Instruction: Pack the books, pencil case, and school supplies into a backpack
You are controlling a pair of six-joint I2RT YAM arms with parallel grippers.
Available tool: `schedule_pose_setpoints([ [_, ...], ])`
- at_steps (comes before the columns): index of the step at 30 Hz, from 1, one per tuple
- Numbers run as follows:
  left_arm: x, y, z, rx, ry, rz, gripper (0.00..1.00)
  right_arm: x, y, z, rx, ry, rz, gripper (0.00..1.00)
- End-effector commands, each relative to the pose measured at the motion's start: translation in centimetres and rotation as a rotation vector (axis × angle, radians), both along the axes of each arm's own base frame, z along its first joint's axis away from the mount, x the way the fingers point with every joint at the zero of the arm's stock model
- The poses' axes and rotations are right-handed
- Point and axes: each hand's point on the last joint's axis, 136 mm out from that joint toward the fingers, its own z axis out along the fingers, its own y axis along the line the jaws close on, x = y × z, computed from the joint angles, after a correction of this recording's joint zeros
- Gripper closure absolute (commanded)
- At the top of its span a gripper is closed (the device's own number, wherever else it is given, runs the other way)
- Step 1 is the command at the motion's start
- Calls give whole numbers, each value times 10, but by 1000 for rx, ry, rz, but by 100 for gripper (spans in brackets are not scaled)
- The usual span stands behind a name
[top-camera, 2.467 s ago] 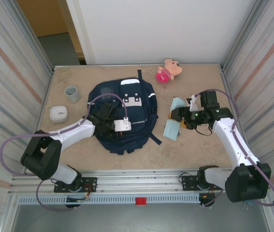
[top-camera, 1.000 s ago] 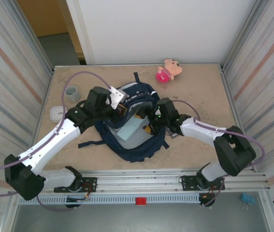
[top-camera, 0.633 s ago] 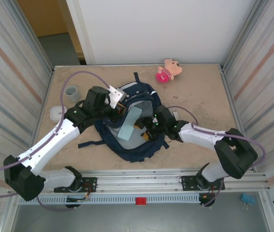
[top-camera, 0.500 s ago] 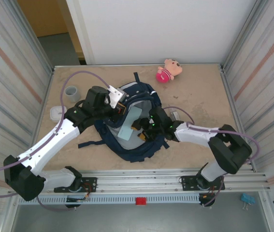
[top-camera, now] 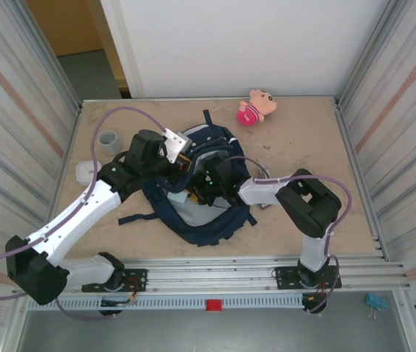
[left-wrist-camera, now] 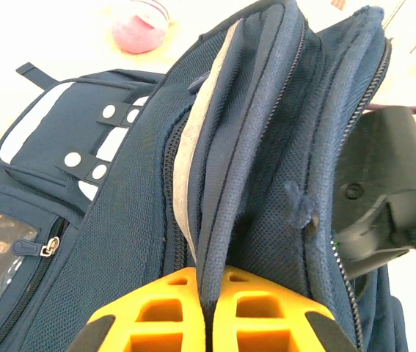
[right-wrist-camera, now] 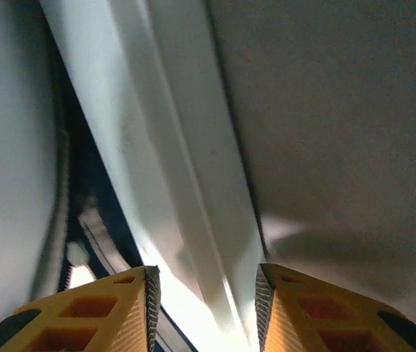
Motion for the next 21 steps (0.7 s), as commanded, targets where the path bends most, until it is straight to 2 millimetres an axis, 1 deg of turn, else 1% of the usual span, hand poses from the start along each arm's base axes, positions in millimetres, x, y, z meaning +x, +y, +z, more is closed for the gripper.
schedule_pose_setpoints([
  [1,7,-7,72,-163,-192,-5,100,33,21,27,105,-104,-43,61],
  [3,9,-4,72,-156,-197,11,100,37,22,28,120,-105,-45,61],
  [5,11,1,72,-141,-202,36,100,34,16,29,116,-110,-42,58],
  [8,14,10,69,-112,-209,78,100,23,-3,33,83,-125,-23,52],
  [12,15,21,67,-94,-219,117,100,-1,-34,47,36,-163,27,45],
  [16,16,32,59,-68,-212,152,100,-29,-70,59,-74,-191,93,42],
  [19,15,36,56,-60,-208,162,100,-44,-100,61,-173,-197,136,41],
  [21,14,37,54,-61,-204,164,100,-50,-128,63,-237,-191,143,41],
])
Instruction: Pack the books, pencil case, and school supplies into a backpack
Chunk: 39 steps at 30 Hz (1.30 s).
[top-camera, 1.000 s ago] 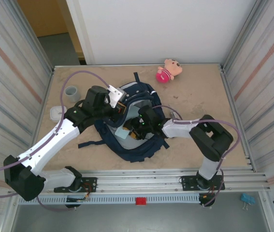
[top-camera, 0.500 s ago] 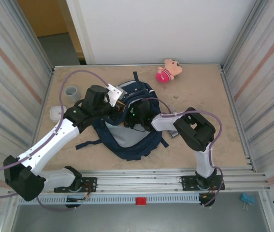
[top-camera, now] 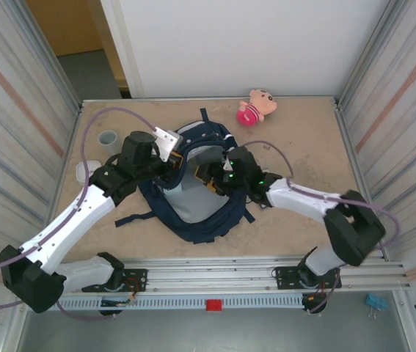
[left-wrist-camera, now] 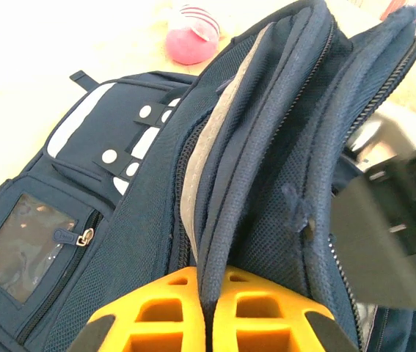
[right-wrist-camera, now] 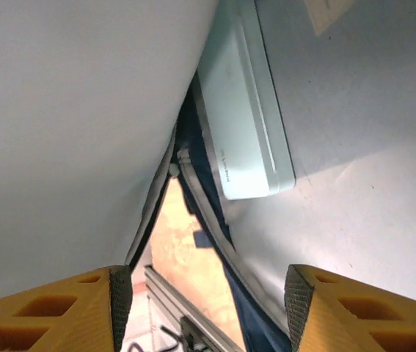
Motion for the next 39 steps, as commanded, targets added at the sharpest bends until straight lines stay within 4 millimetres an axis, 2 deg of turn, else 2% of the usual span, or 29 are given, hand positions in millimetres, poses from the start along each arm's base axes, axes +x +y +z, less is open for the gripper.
schedule_pose_setpoints([
  [1,5,6,46,-87,-145,35,100,-23,-52,-27,-213,40,50,41],
  [6,3,7,43,-96,-132,35,100,-20,-136,-35,-407,94,55,38],
  [8,1,7,43,-99,-127,34,100,-16,-162,-39,-484,111,71,37],
  [12,0,8,44,-100,-127,34,100,0,-205,-50,-650,134,107,36],
  [14,-1,8,43,-95,-127,33,100,11,-219,-57,-727,140,128,36],
  [17,-1,9,43,-93,-125,37,100,24,-226,-68,-785,154,174,35],
  [22,-2,11,42,-90,-120,44,100,31,-226,-89,-815,202,242,31],
  [25,-3,12,41,-88,-118,49,100,19,-213,-101,-774,251,307,28],
  [28,-3,13,40,-92,-117,55,100,5,-208,-117,-821,285,354,20],
  [32,-3,13,37,-95,-108,57,100,-9,-204,-138,-877,310,409,18],
  [39,-4,15,38,-93,-110,60,100,-8,-204,-153,-910,308,404,19],
])
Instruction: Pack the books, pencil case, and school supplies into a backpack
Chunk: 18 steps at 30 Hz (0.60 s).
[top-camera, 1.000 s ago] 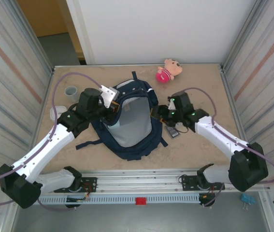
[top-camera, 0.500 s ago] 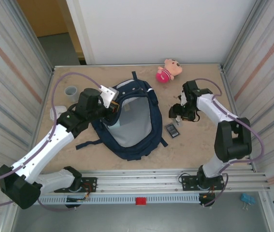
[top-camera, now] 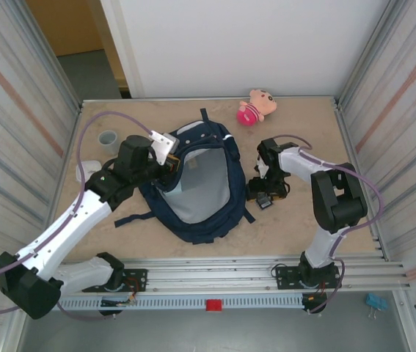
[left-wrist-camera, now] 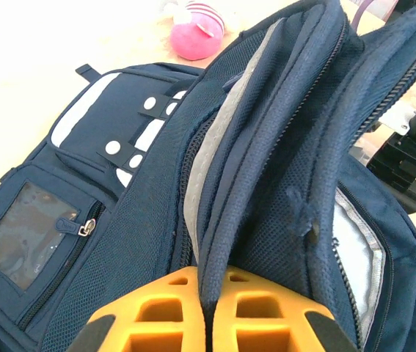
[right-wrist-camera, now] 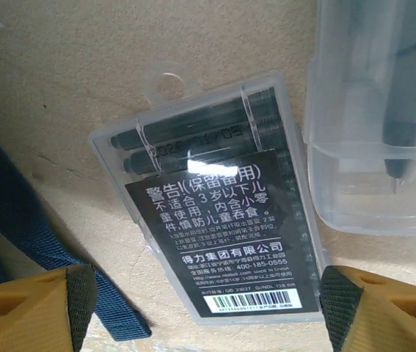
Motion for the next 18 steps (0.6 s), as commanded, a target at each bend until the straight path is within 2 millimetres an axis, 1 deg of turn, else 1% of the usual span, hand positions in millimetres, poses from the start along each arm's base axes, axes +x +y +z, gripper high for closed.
schedule_pose_setpoints([
  [1,3,8,40,-83,-114,45,100,-1,-6,-12,-39,4,6,20],
  [5,3,8,39,-84,-108,45,100,-6,2,-12,-18,20,-2,28],
  [10,3,7,39,-89,-109,45,100,-11,13,-3,-4,10,8,28],
  [11,3,7,39,-90,-109,45,100,-11,13,-2,-5,8,4,28],
  [13,3,6,39,-89,-108,42,100,-8,7,-1,-49,-8,-5,28],
  [15,3,6,39,-89,-108,43,100,-3,-2,-1,-99,-29,-14,23],
  [18,3,6,40,-91,-109,43,100,3,-5,-3,-124,-46,-18,23],
])
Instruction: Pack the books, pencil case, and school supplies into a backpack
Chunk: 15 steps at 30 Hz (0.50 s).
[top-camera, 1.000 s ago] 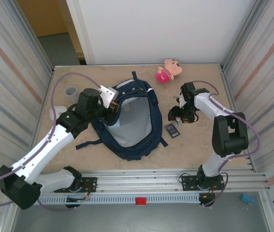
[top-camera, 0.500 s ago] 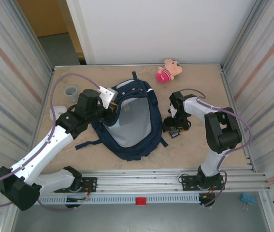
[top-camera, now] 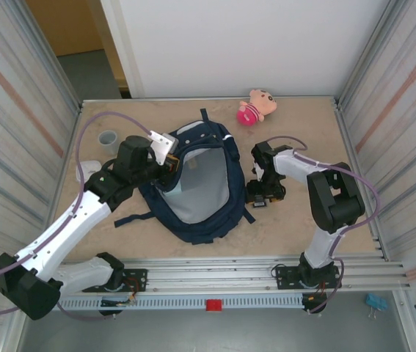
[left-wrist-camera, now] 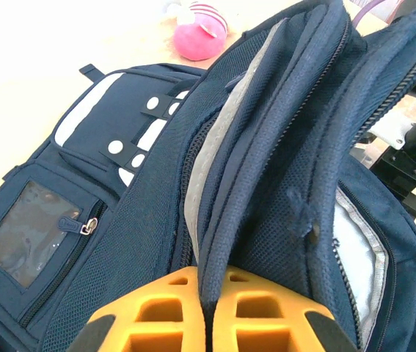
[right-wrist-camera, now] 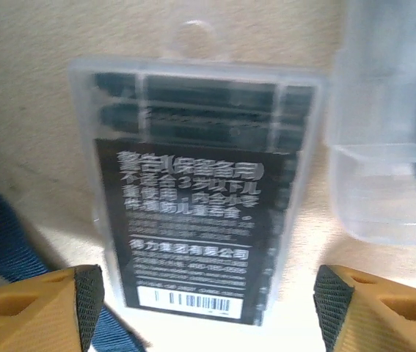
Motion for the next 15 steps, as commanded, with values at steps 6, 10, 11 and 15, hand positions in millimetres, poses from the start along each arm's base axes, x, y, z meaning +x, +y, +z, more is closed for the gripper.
schedule_pose_setpoints([
  [6,3,5,40,-92,-110,36,100,14,10,-2,30,-36,-31,25],
  [10,3,6,40,-89,-109,38,100,15,6,-15,-9,-29,-33,30],
  [11,3,6,40,-88,-109,37,100,16,4,-17,-23,-33,-33,32],
  [15,3,6,40,-88,-109,40,100,17,-5,-21,-82,-48,-36,42],
])
